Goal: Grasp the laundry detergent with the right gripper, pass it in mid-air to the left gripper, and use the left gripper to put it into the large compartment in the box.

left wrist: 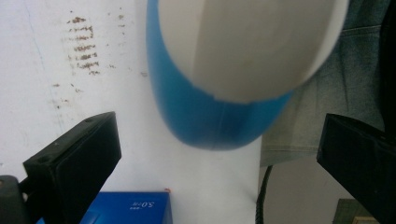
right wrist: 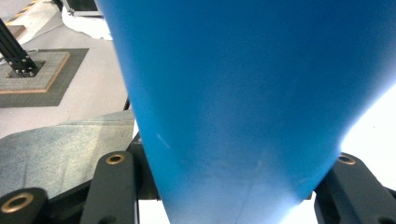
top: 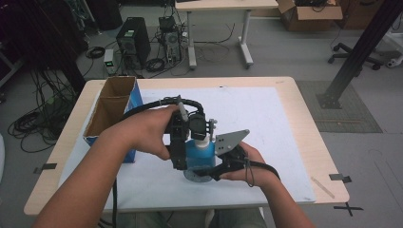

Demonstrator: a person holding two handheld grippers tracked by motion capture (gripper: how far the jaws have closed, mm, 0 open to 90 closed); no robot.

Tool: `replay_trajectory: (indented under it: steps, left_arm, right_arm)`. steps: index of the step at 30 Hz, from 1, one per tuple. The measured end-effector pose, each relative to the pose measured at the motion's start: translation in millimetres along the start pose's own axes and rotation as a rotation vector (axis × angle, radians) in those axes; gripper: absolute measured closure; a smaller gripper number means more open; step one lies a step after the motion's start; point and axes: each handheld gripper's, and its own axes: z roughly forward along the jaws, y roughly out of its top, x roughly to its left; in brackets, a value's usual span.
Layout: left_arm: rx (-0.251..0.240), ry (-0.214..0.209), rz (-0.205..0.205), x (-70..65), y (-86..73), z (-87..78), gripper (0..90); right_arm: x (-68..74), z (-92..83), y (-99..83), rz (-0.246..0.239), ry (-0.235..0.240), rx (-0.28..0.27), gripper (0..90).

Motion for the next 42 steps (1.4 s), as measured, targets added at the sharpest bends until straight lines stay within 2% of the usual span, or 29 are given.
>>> replay_trajectory:
  steps: [20,42]
  left_arm:
    - [0.003,-0.009,0.009,-1.2,4.4,9.0,0.2]
    - [0.003,0.003,0.021,-3.5,10.5,12.1,0.7]
  right_arm:
    - [2.3,15.4,7.0,-0.010,0.012,0.006,45.0]
    - [3.5,21.4,12.4,0.000,0.008,0.005,44.9]
